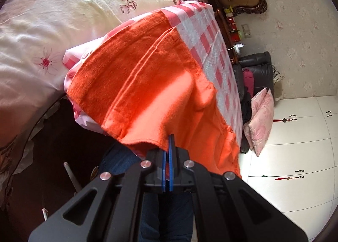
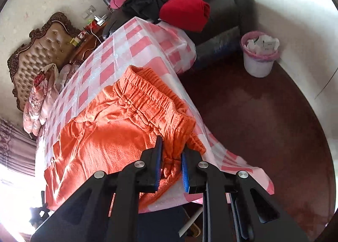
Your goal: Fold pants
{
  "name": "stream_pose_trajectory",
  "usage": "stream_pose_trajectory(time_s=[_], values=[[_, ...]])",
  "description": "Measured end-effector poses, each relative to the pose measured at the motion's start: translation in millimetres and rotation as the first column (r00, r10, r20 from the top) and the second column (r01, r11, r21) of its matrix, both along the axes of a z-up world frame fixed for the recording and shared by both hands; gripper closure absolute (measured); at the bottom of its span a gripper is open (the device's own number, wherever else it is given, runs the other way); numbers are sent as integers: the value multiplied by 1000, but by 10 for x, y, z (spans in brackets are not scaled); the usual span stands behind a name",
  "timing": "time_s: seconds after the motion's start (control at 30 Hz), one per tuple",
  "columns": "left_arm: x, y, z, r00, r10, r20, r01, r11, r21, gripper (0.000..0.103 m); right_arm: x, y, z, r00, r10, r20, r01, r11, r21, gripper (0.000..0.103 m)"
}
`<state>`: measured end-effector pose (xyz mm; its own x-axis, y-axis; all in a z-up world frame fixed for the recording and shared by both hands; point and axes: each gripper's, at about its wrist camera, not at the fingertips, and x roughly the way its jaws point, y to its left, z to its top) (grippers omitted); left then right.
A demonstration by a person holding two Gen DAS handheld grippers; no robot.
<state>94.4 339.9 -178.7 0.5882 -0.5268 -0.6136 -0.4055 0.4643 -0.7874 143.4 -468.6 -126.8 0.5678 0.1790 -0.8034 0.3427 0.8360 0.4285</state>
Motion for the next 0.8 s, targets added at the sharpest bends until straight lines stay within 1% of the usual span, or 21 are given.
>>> stream_pose_trajectory(time_s=[0.03, 0.1, 0.13, 0.17, 0.23, 0.27, 0.3, 0.33, 0.37, 0.4, 0.43, 0.47, 0.5, 0.57, 0.63, 0.7, 0.77, 0.8], values=[[-11, 2, 16, 1000, 1, 6, -1, 1000, -1, 102, -8, 19, 27, 1000, 0, 3, 0, 1000, -17, 85], [-28, 7, 74, 1000, 13, 24, -12, 1000, -26, 102, -43, 68, 91, 1000, -3, 14, 3, 999, -42, 85], [-25, -6, 127, 999, 12, 38, -11, 1000, -21, 102, -55, 98, 124, 1000, 0, 21, 1, 998, -60, 85], [-10, -21, 177, 999, 6, 45, -6, 1000, 3, 102, -51, 116, 135, 1000, 3, 20, -2, 997, -77, 85], [30, -40, 175, 1000, -2, 23, 1, 999, 51, 101, -8, 172, 71, 1000, 13, -15, -15, 991, -132, 84], [49, -33, 119, 1000, 0, -3, 1, 998, 67, 100, 10, 191, 18, 999, 15, -35, -20, 988, -155, 84], [47, -17, 54, 1000, 6, -27, -5, 997, 71, 97, 9, 205, -18, 999, 11, -44, -19, 983, -182, 84], [29, 3, 20, 999, 17, -36, -14, 997, 76, 80, -1, 207, -19, 999, 6, -42, -15, 980, -201, 82], [-20, 38, -7, 998, 48, -32, -45, 996, 76, 59, -17, 211, -13, 999, 6, -37, -14, 977, -215, 78], [-72, 85, -38, 997, 75, -9, -74, 996, 46, 55, -30, 211, -13, 999, 5, -40, -14, 973, -232, 71], [-97, 121, -76, 996, 84, 9, -84, 996, 5, 55, -34, 217, -20, 999, 3, -47, -15, 966, -257, 63], [-107, 146, -97, 996, 87, 20, -87, 996, -14, 55, -29, 224, -28, 999, 5, -53, -20, 956, -293, 62], [-117, 168, -110, 995, 92, 35, -91, 995, -30, 55, -20, 222, -40, 998, 9, -56, -25, 954, -298, 61], [-121, 243, -153, 991, 125, 57, -119, 989, -90, 55, -2, 201, -55, 998, 5, -61, -23, 956, -291, 61], [-131, 298, -179, 984, 159, 75, -146, 977, -153, 55, 13, 224, -51, 998, 7, -66, -27, 950, -312, 61], [-125, 325, -196, 983, 167, 72, -153, 973, -172, 56, 18, 257, -59, 997, 7, -71, -30, 941, -337, 61], [-145, 333, -230, 984, 168, 66, -153, 971, -186, 56, 22, 257, -74, 997, 1, -71, -25, 940, -339, 61], [-157, 327, -229, 986, 157, 57, -145, 974, -175, 56, 15, 259, -76, 998, -3, -71, -21, 941, -337, 61]])
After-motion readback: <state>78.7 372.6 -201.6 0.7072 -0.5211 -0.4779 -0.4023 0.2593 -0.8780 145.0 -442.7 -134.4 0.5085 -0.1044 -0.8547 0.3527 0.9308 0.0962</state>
